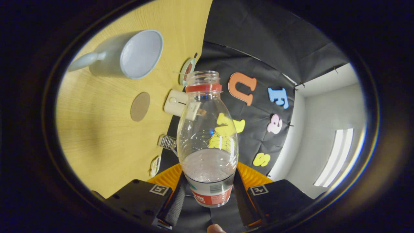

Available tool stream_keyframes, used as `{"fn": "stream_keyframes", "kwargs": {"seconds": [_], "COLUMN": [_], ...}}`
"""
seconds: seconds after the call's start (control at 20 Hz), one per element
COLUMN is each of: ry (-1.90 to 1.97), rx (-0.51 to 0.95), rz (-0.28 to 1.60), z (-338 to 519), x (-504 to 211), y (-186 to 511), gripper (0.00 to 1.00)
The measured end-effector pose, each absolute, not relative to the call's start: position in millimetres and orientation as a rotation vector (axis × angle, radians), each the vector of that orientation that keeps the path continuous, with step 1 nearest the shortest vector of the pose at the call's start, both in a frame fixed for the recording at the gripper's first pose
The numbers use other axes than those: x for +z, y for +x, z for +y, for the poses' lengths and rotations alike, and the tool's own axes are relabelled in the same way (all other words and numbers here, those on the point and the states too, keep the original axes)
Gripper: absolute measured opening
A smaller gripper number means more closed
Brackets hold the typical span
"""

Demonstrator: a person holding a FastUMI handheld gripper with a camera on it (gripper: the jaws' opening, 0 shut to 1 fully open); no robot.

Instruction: Take the bottle from table, then pour the juice into the cup, finally place the bottle on the coaster

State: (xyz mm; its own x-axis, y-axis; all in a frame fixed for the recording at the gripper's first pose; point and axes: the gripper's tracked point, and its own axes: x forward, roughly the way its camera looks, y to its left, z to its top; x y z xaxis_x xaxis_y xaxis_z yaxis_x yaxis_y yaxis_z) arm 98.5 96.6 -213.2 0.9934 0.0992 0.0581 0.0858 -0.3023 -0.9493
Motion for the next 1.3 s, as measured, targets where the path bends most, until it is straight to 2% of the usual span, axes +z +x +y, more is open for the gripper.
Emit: {"fn": "stream_keyframes", "kwargs": {"seconds": [0.6, 1.3], "ry": [-1.592, -0.793], "rx": [0.066, 0.161], "rz": [0.015, 0.102], "z": [82.3, 89.4], "x": [-240.4, -205.6], "y": [89.5, 55.0], "gripper": [0.76, 0.76]}}
